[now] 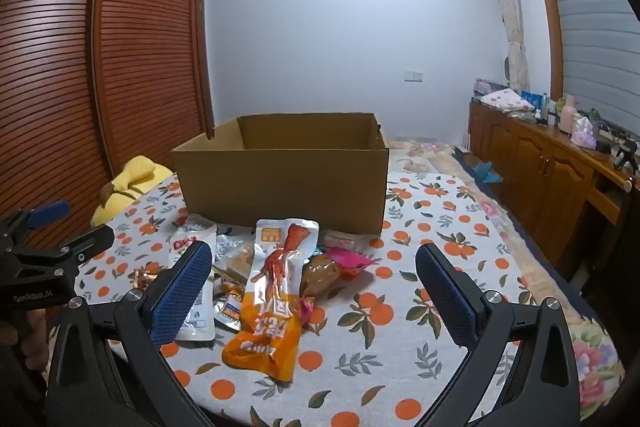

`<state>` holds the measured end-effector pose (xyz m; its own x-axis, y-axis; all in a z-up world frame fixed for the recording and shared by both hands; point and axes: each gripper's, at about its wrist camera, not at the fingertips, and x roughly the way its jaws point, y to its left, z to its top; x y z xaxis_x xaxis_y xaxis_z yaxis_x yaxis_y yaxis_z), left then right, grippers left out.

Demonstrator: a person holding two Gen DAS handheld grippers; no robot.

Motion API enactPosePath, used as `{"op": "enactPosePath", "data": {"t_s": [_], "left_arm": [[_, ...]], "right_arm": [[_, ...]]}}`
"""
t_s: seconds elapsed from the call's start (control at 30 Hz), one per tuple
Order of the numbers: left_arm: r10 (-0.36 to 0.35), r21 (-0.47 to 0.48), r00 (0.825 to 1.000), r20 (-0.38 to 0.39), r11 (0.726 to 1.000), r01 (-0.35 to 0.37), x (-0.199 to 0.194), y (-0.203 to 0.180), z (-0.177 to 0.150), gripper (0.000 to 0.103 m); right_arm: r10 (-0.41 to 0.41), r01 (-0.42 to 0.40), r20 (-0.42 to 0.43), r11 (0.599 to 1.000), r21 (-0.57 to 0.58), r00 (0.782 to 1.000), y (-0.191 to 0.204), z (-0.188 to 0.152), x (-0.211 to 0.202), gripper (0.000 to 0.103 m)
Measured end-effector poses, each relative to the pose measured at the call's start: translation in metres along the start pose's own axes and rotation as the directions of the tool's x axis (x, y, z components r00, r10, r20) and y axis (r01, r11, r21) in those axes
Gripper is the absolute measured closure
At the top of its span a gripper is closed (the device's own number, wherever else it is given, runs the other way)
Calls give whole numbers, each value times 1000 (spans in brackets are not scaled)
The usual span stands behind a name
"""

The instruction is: Organize snacks

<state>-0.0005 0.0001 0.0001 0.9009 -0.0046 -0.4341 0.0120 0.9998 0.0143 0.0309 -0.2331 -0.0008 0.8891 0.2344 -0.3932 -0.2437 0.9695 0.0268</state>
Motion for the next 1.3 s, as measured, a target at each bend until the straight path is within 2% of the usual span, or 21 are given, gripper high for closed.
{"op": "enactPosePath", "data": {"t_s": [1.3], "left_arm": [[12,-4,1000,-22,1000,-12,3,4,-4,0]], "right_arm": [[-1,1,-4,1000,7,1000,0,-3,0,0]]}}
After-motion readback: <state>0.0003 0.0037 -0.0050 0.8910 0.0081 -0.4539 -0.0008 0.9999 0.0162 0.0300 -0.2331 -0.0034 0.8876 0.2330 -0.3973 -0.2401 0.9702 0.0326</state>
